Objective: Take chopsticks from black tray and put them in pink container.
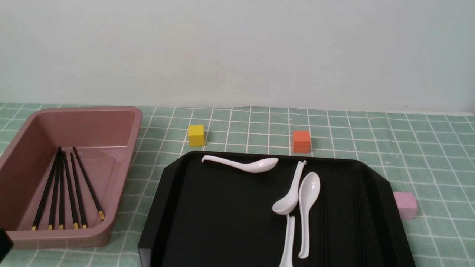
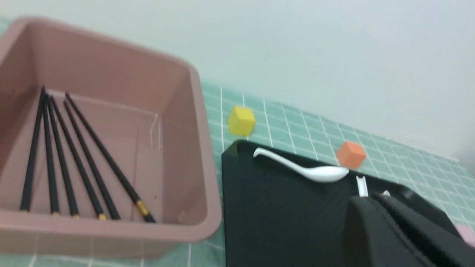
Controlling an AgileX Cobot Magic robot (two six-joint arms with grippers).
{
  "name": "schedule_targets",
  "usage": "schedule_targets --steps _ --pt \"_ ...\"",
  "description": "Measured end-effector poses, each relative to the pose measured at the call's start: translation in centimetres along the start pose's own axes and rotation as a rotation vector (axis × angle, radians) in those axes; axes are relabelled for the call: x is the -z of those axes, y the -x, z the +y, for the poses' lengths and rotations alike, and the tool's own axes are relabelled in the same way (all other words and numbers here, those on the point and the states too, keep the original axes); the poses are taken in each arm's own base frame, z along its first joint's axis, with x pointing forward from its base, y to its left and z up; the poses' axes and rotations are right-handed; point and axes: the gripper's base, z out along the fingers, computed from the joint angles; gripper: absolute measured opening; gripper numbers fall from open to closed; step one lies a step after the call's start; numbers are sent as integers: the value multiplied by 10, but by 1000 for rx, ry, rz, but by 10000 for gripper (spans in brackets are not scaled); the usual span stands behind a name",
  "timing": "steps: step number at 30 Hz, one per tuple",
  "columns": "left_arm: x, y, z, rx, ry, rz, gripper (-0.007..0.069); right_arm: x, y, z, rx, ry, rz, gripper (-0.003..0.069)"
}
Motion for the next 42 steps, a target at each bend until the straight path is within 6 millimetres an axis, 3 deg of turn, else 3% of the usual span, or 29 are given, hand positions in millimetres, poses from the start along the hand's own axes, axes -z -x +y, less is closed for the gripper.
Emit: schedule_targets --steps 9,22,28,34,42 --pt "1 -1 4 -88 36 -8 -13 0 0 0 0 0 0 240" --pt "-15 -66 45 -116 130 76 -9 0 0 0 0 0 0 240" --pt "-16 -71 51 -67 135 78 -4 0 0 0 0 0 0 240" --pt "-20 -89 59 -40 155 126 0 0 0 0 0 0 1 240" --pt "-21 -90 60 -36 154 125 8 0 0 0 0 0 1 240"
